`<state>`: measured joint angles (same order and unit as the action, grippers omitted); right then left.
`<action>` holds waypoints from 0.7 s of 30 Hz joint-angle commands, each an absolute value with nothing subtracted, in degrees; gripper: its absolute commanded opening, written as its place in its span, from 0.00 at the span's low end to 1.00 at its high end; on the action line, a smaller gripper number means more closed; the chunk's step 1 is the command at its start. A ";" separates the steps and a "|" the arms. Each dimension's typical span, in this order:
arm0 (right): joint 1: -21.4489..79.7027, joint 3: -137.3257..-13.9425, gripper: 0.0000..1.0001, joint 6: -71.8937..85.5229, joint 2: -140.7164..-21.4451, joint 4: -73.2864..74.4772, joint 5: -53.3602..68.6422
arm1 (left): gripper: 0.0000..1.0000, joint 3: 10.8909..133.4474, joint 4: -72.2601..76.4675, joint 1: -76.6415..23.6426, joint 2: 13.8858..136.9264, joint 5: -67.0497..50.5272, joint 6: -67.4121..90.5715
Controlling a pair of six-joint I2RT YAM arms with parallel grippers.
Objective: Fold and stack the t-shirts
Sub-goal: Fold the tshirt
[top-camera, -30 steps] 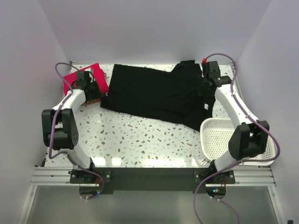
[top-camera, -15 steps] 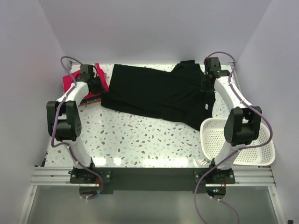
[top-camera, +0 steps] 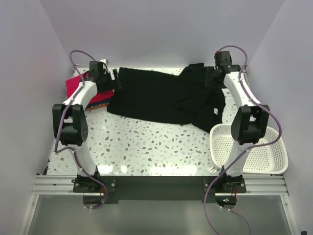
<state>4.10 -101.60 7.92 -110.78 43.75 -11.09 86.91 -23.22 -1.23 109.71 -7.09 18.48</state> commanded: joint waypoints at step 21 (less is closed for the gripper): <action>14.50 -75.77 0.80 14.67 -96.86 36.39 4.66 | 0.96 67.59 0.44 -12.48 109.60 -7.04 22.85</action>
